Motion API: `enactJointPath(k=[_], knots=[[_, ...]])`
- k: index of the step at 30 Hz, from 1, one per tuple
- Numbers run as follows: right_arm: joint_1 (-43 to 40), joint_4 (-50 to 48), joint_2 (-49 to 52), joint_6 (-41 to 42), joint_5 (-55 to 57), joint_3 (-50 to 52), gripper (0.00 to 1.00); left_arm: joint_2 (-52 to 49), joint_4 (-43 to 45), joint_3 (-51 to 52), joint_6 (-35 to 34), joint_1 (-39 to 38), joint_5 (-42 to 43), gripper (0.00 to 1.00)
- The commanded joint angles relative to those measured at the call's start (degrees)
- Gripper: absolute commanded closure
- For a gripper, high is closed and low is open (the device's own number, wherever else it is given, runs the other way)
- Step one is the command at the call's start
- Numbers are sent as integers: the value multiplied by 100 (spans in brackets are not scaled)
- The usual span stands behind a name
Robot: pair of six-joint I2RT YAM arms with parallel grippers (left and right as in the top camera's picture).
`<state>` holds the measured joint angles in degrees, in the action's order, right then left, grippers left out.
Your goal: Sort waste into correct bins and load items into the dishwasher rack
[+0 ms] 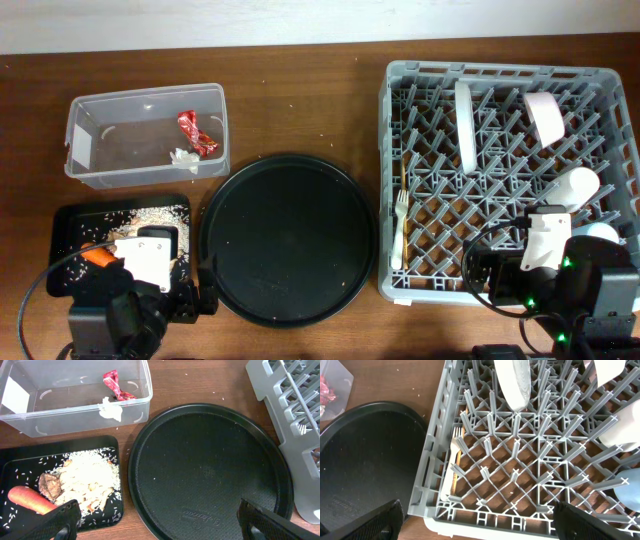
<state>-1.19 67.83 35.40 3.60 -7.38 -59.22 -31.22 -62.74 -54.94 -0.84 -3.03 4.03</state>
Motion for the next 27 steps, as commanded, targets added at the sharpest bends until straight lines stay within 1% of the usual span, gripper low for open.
enactJointPath(k=[1,4,9,10,11,13,16,19,27], knots=[[-28,13,-203,-39,57,44,2,17,9,63,111,20,0,1],[-28,-323,-514,-87,55,118,2,17,9,63,111,20,0,1],[-28,-1303,-1521,-678,55,756,2,17,9,63,111,20,0,1],[-28,-1534,-1797,-769,55,1025,2,17,9,63,111,20,0,1],[-28,-1928,-2267,-767,52,1541,2,17,9,63,111,20,0,1],[-28,-2280,-2634,-763,4,1991,2,17,9,63,111,20,-2,1],[-28,-3064,-3187,-761,-107,2809,2,17,9,63,111,20,0,1],[-28,-3781,-3521,-765,-118,3410,2,17,9,63,111,20,0,1],[-28,-5388,-3519,-767,11,4277,2,17,9,63,111,20,0,1]])
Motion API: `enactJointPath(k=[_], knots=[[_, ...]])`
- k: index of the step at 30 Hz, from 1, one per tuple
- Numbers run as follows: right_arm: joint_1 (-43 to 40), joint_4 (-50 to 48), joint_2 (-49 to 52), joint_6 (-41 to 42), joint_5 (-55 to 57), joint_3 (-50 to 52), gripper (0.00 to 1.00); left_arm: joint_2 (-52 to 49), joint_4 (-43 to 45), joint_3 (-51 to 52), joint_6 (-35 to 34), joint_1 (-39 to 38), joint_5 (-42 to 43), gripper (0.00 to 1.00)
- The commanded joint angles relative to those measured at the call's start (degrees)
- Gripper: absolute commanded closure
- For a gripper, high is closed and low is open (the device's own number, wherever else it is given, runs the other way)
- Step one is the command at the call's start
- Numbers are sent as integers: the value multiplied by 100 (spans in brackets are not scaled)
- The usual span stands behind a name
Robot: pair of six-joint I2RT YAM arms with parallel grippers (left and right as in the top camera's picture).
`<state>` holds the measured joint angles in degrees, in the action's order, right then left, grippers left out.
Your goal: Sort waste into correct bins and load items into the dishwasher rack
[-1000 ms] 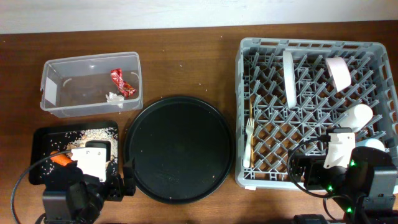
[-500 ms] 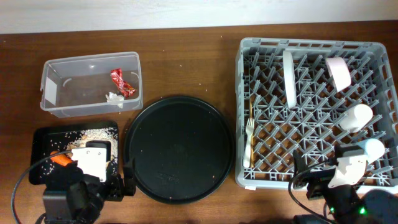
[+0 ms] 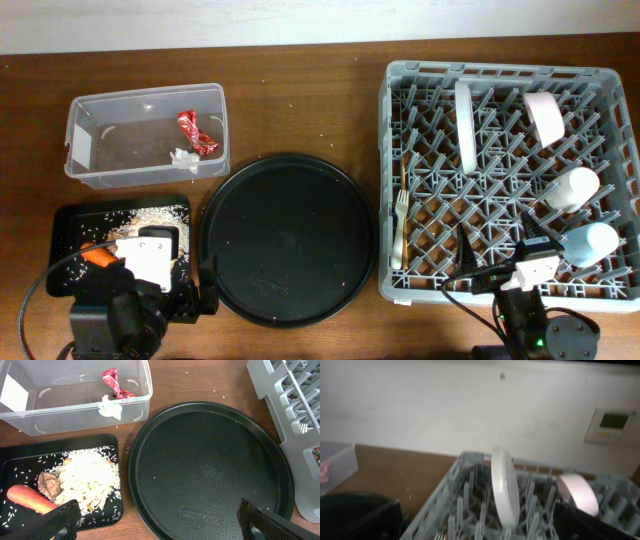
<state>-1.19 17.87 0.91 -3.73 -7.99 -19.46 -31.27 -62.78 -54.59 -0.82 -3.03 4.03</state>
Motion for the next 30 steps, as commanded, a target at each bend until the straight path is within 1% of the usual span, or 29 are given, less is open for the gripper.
enactJointPath(k=[1,5,10,15,20,21,30], knots=[[-28,-601,-70,-37,74,424,2,22,13,28,109,20,-2,1],[-28,-1788,-70,-35,122,1139,2,22,13,28,109,20,-2,1],[-28,-3073,-72,-33,573,1908,2,22,13,28,109,20,0,1],[-28,-2706,-72,-35,1211,1915,2,22,13,28,109,20,-2,1],[-28,-1502,-72,-33,1123,1915,2,22,13,28,109,20,-2,1],[-28,-1384,-72,-35,1128,1915,2,22,13,28,109,20,-2,1],[-28,-1351,-72,-35,1128,1915,2,22,13,28,109,20,0,1]])
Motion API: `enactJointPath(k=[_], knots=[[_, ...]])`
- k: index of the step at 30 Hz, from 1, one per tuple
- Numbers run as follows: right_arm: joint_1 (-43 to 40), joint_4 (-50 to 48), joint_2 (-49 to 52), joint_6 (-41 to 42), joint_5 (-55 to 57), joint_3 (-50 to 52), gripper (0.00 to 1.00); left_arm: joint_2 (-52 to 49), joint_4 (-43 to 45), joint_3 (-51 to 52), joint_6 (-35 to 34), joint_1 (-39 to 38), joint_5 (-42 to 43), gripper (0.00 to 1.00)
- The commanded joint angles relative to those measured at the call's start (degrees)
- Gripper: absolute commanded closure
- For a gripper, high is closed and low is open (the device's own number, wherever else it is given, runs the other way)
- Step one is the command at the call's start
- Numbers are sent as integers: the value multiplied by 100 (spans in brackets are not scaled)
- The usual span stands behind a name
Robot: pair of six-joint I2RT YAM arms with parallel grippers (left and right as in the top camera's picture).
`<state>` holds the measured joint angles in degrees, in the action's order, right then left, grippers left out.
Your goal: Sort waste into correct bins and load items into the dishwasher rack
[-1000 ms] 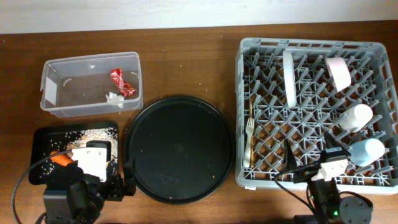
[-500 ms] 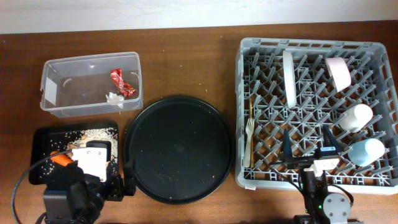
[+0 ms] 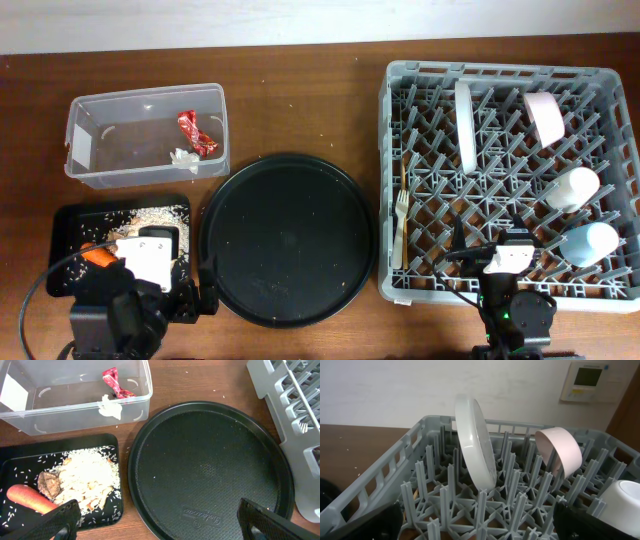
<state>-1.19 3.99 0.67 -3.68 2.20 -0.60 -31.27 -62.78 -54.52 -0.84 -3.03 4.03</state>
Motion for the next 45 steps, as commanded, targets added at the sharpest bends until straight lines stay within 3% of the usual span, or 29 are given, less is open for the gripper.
enactJointPath(k=[1,29,35,41,45], knots=[[-28,37,-46,-39,109,28,2,22,13,22,111,20,0,1],[-28,37,-46,-39,109,28,2,358,-33,216,116,9,-271,1],[-28,37,-46,-39,109,28,2,1456,1604,1829,111,9,-275,1],[-28,37,-46,-39,109,28,2,2756,3685,3777,109,9,-142,1],[-28,37,-46,-39,109,28,2,3093,5182,4686,44,9,-129,1]])
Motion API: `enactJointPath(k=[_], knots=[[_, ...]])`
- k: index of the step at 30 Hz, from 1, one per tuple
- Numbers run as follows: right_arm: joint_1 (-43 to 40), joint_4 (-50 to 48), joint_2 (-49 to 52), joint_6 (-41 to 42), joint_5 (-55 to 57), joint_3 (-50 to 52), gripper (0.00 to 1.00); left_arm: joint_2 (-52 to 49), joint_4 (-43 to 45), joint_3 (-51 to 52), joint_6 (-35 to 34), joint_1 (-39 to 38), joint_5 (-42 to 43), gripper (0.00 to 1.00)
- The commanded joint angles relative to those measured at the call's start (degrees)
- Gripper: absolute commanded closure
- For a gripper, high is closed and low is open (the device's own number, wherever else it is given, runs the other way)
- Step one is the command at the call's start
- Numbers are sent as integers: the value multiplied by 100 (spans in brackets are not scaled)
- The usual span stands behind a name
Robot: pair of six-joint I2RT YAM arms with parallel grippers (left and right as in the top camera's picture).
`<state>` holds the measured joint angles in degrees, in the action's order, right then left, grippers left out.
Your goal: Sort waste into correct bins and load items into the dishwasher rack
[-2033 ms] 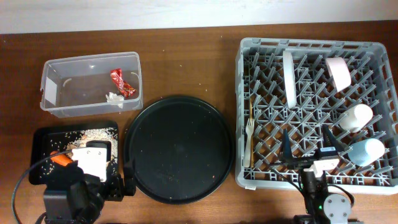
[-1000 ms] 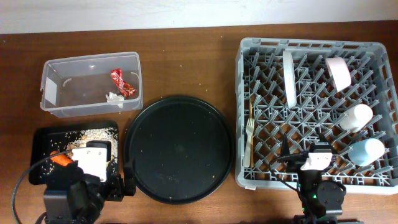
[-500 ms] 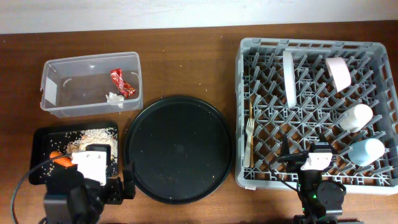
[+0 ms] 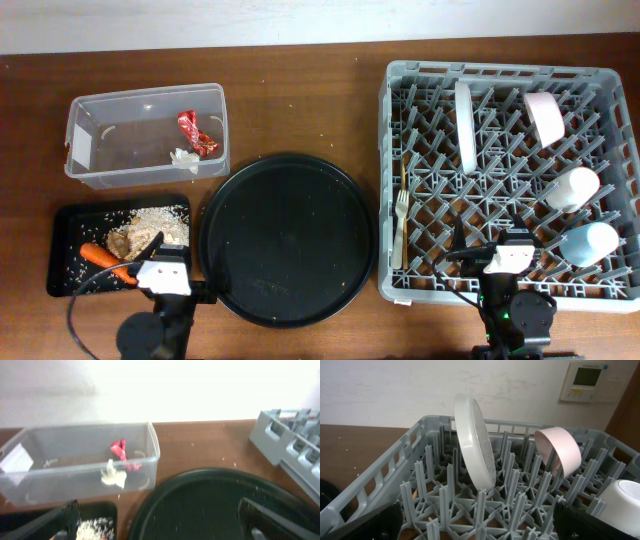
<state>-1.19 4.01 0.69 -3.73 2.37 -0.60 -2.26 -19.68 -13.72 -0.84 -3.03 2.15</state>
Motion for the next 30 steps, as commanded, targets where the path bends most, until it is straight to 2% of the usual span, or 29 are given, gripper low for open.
enactJointPath(k=[1,5,9,13,30], knots=[[-28,35,-48,-35,92,28,2,197,1250,767,44,9,59,1],[-28,35,-48,-35,92,28,2,197,2603,1333,46,9,-203,1],[-28,35,-48,-35,92,28,2,197,2321,1322,48,9,-800,1],[-28,35,-48,-35,92,28,2,197,1493,1322,48,9,-769,1],[-28,35,-48,-35,92,28,2,192,1534,1320,48,9,-758,1]])
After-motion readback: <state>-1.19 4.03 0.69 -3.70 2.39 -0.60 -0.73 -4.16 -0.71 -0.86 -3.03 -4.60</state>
